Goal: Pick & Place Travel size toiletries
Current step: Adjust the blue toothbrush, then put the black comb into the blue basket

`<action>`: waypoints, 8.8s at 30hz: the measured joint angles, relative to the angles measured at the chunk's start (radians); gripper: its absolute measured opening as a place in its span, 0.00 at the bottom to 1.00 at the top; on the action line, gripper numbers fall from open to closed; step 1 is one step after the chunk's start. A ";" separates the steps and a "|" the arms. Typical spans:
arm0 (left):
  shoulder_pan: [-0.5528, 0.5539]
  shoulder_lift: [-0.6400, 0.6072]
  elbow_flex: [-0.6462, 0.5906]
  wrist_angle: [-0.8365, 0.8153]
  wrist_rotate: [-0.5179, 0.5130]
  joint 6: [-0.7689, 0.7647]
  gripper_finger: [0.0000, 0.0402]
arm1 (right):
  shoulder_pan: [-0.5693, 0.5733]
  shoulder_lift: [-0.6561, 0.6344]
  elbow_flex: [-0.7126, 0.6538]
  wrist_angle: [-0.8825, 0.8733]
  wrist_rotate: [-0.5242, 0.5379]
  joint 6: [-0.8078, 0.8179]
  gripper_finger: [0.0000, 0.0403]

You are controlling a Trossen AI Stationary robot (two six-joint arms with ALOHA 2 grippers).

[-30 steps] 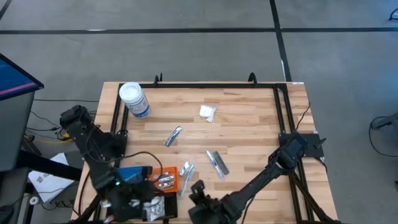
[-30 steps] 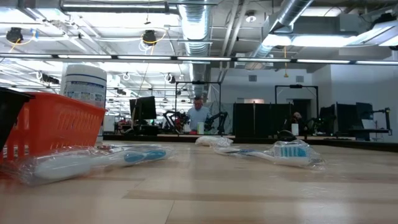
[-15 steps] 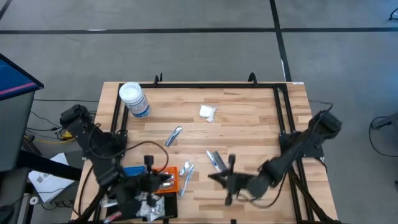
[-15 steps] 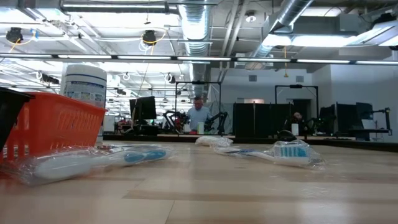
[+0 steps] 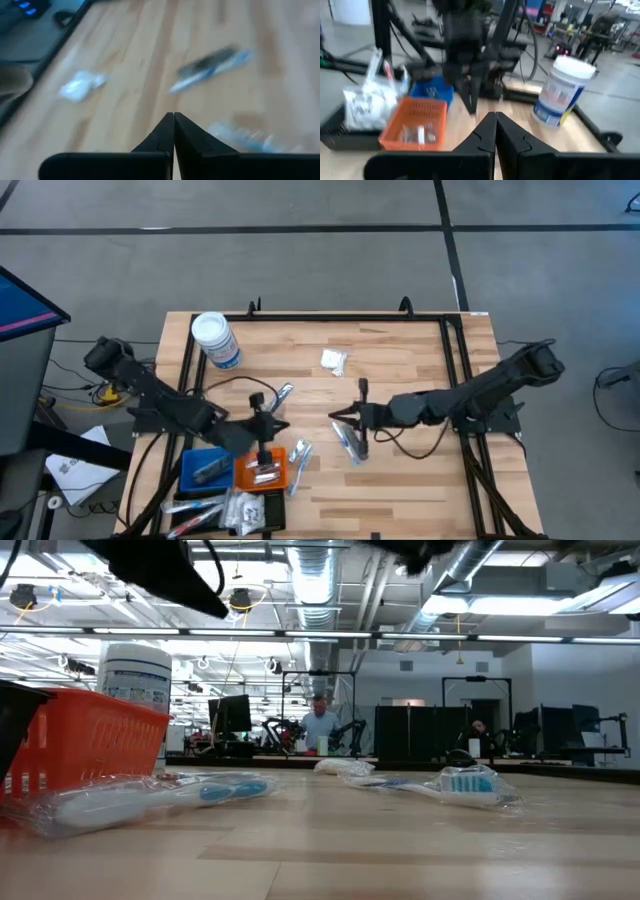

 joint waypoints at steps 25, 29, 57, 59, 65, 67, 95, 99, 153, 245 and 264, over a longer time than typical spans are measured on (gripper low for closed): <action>0.022 -0.436 -0.341 0.544 0.016 0.162 0.00 | -0.030 0.046 0.284 -0.050 -0.200 -0.052 0.00; 0.061 -0.380 -0.342 0.541 0.016 0.194 0.00 | -0.052 0.046 0.284 -0.084 -0.177 -0.085 0.00; 0.323 0.240 -0.050 0.514 0.506 0.186 0.00 | 0.099 0.161 0.274 -0.899 0.345 0.529 0.00; 0.322 0.342 0.025 0.510 0.515 0.196 0.00 | 0.147 0.196 0.274 -0.996 0.425 0.625 0.00; 0.322 0.534 0.200 0.511 0.529 0.201 0.00 | 0.219 0.239 0.275 -1.237 0.566 0.979 0.00; 0.322 0.572 0.241 0.516 0.562 0.201 0.00 | 0.238 0.239 0.269 -1.283 0.545 1.073 0.00; 0.328 0.768 0.480 0.058 0.695 0.227 0.00 | 0.238 0.234 0.113 -0.930 0.321 1.006 0.00; 0.303 0.727 0.472 -0.002 0.647 0.217 0.00 | 0.231 0.235 0.112 -0.924 0.296 1.007 0.00; 0.250 0.809 0.469 0.339 0.391 0.643 0.39 | 0.078 0.321 -0.088 -0.433 -0.102 1.019 0.00; 0.219 0.788 0.358 0.372 0.349 0.809 0.03 | 0.044 0.407 -0.009 -0.347 -0.093 0.889 0.00; 0.136 0.275 0.352 -0.138 0.149 0.265 0.01 | 0.044 0.209 -0.010 -0.438 -0.089 0.610 0.27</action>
